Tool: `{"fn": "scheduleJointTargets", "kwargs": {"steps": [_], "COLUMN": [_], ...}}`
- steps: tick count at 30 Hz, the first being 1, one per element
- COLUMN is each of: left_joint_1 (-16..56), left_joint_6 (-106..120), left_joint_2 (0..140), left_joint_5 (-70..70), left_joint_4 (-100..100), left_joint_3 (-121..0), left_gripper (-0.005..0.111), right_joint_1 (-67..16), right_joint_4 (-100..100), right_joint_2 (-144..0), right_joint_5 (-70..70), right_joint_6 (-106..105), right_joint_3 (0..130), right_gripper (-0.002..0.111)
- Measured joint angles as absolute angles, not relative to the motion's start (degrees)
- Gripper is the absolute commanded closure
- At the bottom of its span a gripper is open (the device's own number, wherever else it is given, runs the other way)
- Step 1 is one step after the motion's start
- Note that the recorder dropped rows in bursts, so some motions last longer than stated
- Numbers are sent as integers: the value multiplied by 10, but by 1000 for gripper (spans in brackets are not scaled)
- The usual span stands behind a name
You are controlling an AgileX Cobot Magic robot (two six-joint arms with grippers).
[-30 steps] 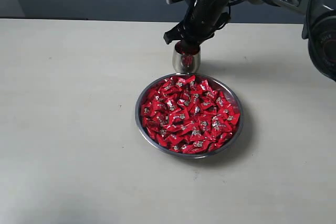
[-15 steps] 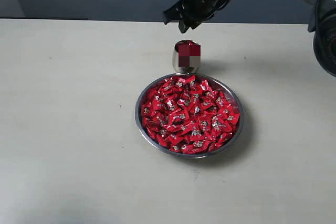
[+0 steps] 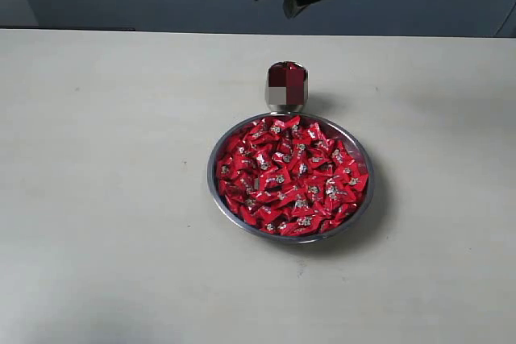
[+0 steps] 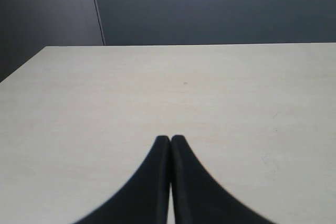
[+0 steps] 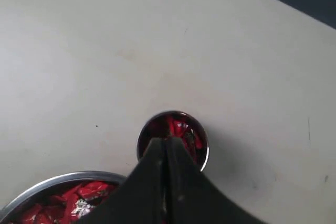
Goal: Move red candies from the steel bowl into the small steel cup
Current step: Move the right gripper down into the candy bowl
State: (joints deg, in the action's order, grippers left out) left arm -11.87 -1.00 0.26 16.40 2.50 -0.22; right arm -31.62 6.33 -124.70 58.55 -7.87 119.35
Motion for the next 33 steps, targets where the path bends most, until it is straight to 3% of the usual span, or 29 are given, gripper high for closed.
{"fn": "scheduleJointTargets", "kwargs": {"steps": [6, 8, 12, 19, 25, 33], "left_joint_1": [-119, -119, -119, -119, -119, -119], "left_joint_6": [-10, -10, -10, -10, -10, -10], "left_joint_2": [3, 3, 3, 3, 3, 3], "left_joint_5": [164, 164, 164, 164, 164, 164], "left_joint_4": [25, 25, 25, 25, 25, 25], "left_joint_3": [-2, -2, -2, -2, -2, -2], "left_gripper": [106, 106, 106, 106, 106, 106], "right_joint_1": [-316, -316, -316, -316, -316, -353], "right_joint_4": [89, 125, 159, 245, 292, 315], "right_joint_2": [-1173, -1117, -1072, -1104, -1126, -1138], "right_joint_5": [445, 371, 347, 361, 346, 333], "right_joint_6": [-77, -83, -107, -188, -232, -269], "right_joint_3": [990, 867, 748, 741, 741, 741], "right_gripper": [108, 108, 108, 107, 87, 85]}}
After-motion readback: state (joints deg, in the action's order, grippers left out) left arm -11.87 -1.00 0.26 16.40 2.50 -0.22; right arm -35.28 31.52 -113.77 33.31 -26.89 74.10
